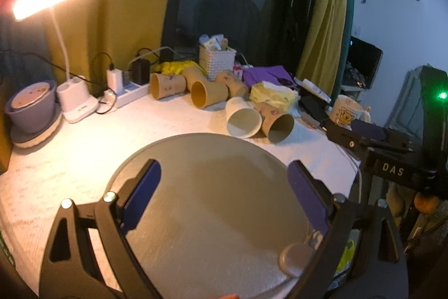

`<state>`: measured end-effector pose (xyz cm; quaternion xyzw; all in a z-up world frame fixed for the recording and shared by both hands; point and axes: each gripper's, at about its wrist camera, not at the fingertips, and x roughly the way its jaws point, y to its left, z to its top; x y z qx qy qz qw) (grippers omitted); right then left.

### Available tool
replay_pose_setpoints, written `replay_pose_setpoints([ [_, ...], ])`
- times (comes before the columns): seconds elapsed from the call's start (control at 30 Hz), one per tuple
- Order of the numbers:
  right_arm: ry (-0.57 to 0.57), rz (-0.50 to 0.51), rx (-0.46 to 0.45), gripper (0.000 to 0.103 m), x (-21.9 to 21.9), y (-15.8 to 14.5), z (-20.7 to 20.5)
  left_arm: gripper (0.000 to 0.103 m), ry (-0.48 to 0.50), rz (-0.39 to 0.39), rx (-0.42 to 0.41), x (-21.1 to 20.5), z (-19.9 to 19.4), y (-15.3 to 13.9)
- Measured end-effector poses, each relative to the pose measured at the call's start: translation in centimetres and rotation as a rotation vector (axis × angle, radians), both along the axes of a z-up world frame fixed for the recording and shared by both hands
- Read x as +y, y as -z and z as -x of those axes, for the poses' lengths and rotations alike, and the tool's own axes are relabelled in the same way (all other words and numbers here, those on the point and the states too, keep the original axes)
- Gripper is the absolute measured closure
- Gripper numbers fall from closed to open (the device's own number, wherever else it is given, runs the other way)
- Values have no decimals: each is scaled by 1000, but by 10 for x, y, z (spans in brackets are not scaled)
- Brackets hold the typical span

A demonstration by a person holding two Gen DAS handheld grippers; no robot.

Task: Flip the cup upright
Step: 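Move the right tool toward the white leaf-print cup lying on its side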

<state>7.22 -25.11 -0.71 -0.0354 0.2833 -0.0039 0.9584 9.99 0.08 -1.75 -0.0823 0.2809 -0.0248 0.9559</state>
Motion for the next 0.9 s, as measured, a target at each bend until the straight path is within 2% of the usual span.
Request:
replay_pose_setpoints([
  [0.5, 18, -34, 43, 26, -43, 14, -66, 10, 57, -14, 88, -17, -101, 6],
  [0.9, -1, -68, 40, 26, -66, 15, -112, 10, 49, 21, 197, -20, -177, 21],
])
